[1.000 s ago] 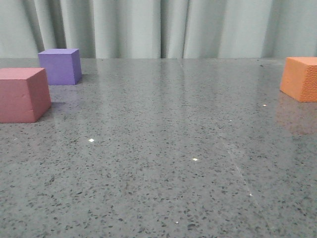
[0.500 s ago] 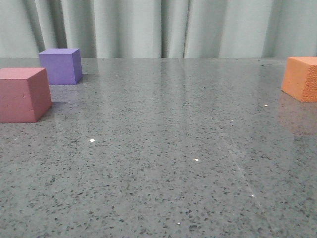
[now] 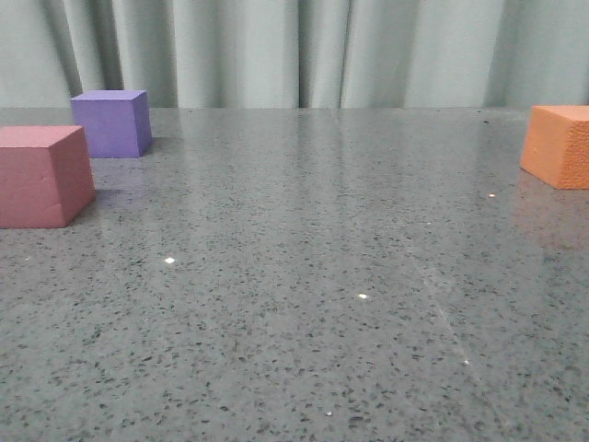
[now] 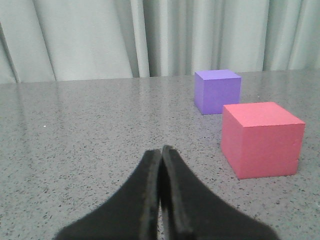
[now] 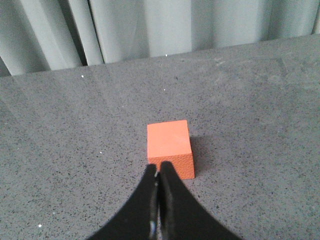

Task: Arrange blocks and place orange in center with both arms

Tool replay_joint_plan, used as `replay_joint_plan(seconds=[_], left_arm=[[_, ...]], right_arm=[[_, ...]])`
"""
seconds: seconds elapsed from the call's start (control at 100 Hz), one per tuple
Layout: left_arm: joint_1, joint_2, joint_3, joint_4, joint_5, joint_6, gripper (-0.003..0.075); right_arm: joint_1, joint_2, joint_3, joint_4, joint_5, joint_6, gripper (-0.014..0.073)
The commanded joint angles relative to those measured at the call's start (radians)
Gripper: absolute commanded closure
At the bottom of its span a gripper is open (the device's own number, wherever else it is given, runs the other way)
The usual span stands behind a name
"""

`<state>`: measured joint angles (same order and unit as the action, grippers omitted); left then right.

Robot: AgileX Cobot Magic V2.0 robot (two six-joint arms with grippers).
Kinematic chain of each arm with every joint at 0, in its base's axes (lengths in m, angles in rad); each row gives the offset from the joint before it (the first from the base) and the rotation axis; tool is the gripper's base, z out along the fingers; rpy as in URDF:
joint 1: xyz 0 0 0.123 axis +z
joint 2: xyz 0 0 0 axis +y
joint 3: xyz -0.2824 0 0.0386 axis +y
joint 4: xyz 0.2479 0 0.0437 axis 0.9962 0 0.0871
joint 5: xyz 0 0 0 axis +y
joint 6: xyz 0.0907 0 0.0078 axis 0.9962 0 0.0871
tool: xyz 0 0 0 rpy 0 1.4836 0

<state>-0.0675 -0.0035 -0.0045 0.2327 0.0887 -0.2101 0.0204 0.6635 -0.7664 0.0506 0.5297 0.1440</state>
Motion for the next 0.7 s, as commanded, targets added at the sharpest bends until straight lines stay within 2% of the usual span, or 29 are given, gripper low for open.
replay_joint_plan(seconds=[0.0,0.27,0.48,0.59,0.69], left_arm=[[0.002,-0.034,0.054,-0.009,-0.069,0.002,0.0739],[0.002,-0.034,0.054,-0.009,-0.069,0.002,0.0739],[0.002,-0.034,0.054,-0.009,-0.069,0.002,0.0739],[0.002,-0.034,0.054,-0.009,-0.069,0.002,0.0739],[0.002,-0.034,0.054,-0.009,-0.069,0.002,0.0739]], right_arm=[[-0.005,0.118,-0.097,-0.001,-0.040,-0.013,0.0661],[-0.005,0.369,-0.138,0.000,-0.068,-0.013,0.0661],[-0.005,0.450,-0.138,0.000,-0.061,-0.015,0.0654],[-0.005,0.452,-0.138,0.000,-0.081,-0.020,0.0562],[-0.005,0.452,-0.140,0.000,-0.105,-0.020,0.0373]])
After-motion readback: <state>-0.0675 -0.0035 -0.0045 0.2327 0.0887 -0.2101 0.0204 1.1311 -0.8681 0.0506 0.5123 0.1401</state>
